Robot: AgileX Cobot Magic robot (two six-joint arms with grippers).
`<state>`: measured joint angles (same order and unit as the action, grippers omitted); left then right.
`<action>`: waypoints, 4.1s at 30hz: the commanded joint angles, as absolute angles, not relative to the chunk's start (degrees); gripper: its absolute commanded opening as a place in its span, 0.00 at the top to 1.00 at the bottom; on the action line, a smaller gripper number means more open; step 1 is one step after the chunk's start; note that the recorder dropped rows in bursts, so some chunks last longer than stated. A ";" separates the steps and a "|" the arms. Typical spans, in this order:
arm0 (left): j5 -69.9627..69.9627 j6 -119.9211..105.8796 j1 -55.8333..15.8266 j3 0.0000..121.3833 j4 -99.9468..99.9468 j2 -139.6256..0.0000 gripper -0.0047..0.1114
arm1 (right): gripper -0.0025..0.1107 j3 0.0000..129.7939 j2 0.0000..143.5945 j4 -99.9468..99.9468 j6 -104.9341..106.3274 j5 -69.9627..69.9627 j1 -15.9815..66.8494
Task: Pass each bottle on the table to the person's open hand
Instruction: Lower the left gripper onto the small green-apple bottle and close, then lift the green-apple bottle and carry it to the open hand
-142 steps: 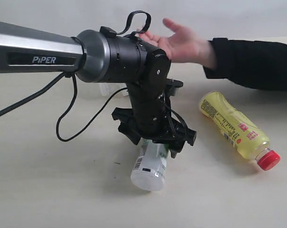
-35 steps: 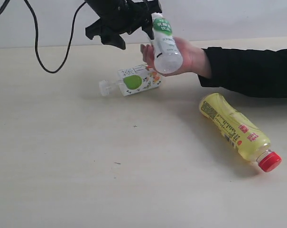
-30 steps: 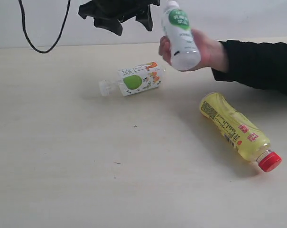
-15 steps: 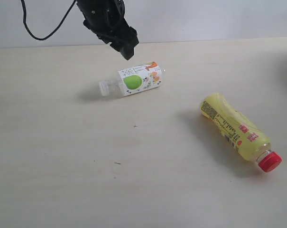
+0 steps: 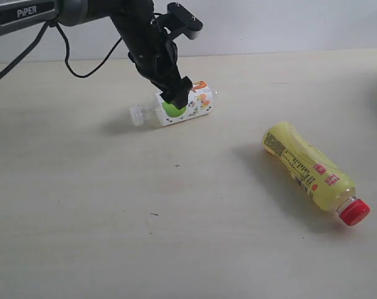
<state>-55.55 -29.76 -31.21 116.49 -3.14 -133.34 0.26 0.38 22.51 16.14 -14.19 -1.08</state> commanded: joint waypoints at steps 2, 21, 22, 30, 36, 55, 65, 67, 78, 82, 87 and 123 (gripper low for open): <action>-52.15 -30.19 -31.38 116.59 -3.47 -135.97 0.17 | 0.98 0.00 0.00 22.46 16.40 -14.04 -1.32; -51.10 -31.08 -31.38 116.59 -3.47 -138.60 0.17 | 0.98 0.00 0.00 22.46 16.38 -14.04 -1.32; -51.49 -31.19 -31.38 116.59 -3.47 -138.64 0.17 | 0.98 0.00 0.00 22.46 16.38 -14.04 -1.32; -51.55 -31.20 -31.38 116.59 -3.23 -138.87 0.17 | 0.98 0.00 0.00 22.46 16.38 -14.04 -1.32; -49.85 -31.19 -31.38 116.59 -1.89 -140.33 0.17 | 0.98 0.00 0.00 22.46 16.38 -14.04 -1.32; -51.39 -25.03 -31.38 116.59 -6.53 -132.86 0.96 | 0.98 0.00 0.00 22.46 16.38 -14.04 -1.32; -53.87 -11.19 -31.27 116.59 -10.74 -127.63 0.96 | 0.98 0.00 0.00 22.46 16.38 -14.04 -1.32; -54.25 -9.66 -31.27 116.59 -10.90 -127.39 0.96 | 0.98 0.00 0.00 22.46 16.38 -14.04 -1.32; -54.75 -2.48 -31.27 116.59 -11.00 -124.66 0.96 | 0.98 0.00 0.00 22.46 16.38 -14.04 -1.32; -54.42 1.21 -31.39 116.11 -11.00 -123.83 0.96 | 0.98 0.00 0.00 22.46 16.38 -14.04 -1.32; -49.78 7.29 -32.12 112.16 -11.65 -122.58 0.96 | 0.98 0.00 0.00 22.46 16.38 -14.04 -1.32; -37.32 21.57 -35.21 111.53 -18.60 -130.19 0.06 | 0.98 0.00 0.00 22.46 16.28 -14.04 -1.32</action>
